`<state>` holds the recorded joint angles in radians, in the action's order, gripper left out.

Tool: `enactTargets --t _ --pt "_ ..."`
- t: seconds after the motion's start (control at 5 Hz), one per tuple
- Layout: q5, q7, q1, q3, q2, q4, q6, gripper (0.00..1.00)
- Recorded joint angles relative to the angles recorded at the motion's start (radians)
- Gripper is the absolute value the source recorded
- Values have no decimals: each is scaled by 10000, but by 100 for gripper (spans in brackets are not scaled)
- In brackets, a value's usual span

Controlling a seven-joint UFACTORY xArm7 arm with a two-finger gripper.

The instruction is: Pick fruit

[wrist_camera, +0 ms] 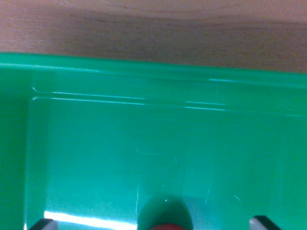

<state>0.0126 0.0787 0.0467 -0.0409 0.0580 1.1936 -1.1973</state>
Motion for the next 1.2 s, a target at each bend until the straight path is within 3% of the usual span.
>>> enactTargets --t 0.2,0.4,0.6,0.8,1.0,1.2 --pt "0 0 0 0 0 0 0 0" --pt "64 -22 -17 -15 12 -462 403 0" --pt "64 -22 -17 -15 12 -462 403 0" --pt "129 -45 -34 -31 25 -935 815 0" --pt "129 -45 -34 -31 25 -935 815 0" --pt "194 -69 -51 -47 37 -1412 1231 0"
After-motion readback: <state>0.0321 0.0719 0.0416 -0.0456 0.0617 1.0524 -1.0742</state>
